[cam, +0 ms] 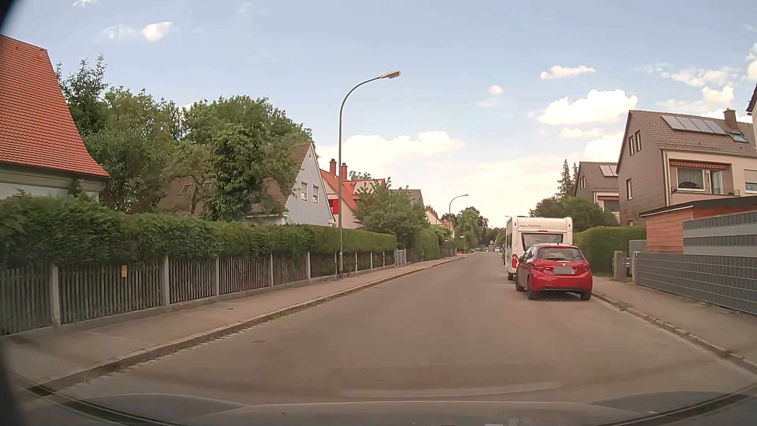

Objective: Follow the waypoints while adhering to traffic rules and regulations

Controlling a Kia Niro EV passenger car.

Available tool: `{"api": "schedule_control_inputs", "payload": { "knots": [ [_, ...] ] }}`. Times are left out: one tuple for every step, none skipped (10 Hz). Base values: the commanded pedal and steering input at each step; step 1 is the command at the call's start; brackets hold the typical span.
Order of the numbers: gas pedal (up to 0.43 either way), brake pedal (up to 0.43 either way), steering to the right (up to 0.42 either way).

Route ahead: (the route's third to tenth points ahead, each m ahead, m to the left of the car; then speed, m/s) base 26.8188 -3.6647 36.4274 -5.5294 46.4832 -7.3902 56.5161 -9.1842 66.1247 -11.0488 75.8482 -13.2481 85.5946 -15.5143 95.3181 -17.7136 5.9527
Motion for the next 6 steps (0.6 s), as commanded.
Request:
{"api": "schedule_control_inputs", "payload": {
  "knots": [
    [0.039,0.018,-0.007],
    [0.039,0.018,0.003],
    [0.047,0.018,0.016],
    [0.047,0.018,0.03],
    [0.047,0.018,0.044],
    [0.047,0.018,0.055]
  ]
}}
